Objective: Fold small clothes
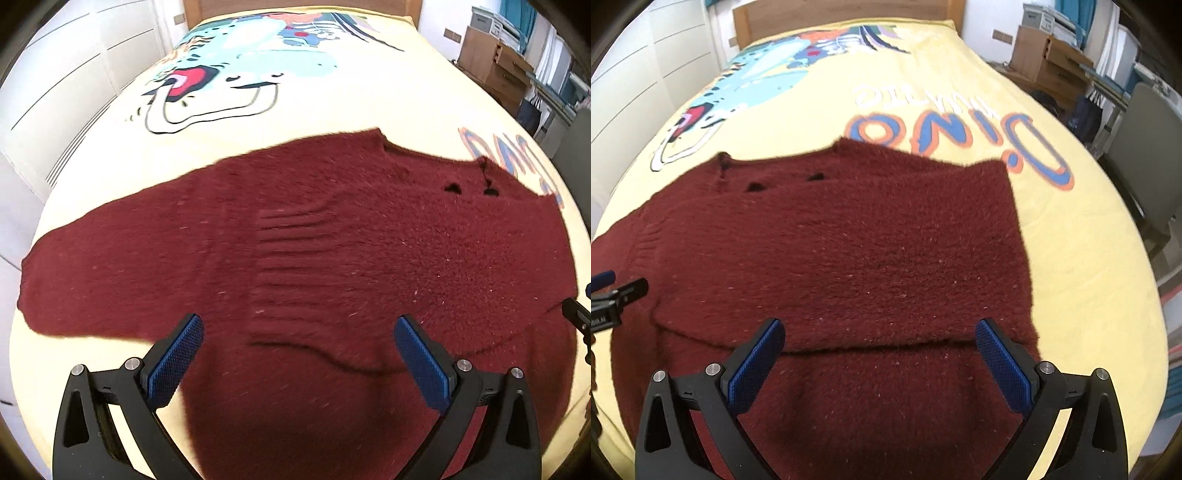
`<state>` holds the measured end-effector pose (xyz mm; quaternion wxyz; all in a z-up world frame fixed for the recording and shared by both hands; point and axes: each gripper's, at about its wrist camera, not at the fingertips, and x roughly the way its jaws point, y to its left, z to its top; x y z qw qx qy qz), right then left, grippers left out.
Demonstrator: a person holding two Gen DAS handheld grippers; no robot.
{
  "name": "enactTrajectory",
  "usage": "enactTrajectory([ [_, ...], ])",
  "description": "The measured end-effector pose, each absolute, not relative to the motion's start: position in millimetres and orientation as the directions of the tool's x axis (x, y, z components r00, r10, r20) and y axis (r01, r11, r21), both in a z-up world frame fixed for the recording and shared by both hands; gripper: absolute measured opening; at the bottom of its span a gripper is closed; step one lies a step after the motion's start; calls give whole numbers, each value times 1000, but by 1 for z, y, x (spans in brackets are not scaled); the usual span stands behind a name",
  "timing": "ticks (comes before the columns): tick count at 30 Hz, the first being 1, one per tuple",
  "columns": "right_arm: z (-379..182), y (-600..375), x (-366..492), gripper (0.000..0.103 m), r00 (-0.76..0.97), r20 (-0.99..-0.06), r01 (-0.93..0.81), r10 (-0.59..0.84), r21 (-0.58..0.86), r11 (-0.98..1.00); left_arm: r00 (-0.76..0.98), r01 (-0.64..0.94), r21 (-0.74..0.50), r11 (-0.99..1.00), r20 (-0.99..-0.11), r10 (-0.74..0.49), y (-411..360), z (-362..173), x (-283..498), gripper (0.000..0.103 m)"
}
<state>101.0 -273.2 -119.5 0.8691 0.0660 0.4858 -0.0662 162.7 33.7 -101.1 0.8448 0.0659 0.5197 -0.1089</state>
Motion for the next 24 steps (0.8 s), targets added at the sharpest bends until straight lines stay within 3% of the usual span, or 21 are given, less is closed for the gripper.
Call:
enactTrajectory([
  [6, -98, -265, 86, 103, 544, -837, 158, -61, 31, 987, 425, 134, -79, 988, -896, -130, 100, -80, 165, 102],
  [15, -100, -258, 60, 103, 539, -841, 171, -47, 54, 984, 341, -271, -21, 962, -937, 75, 243, -94, 176, 102],
  [24, -114, -263, 50, 103, 493, -868, 216, -57, 59, 975, 325, -553, -146, 820, -944, 51, 341, -114, 203, 102],
])
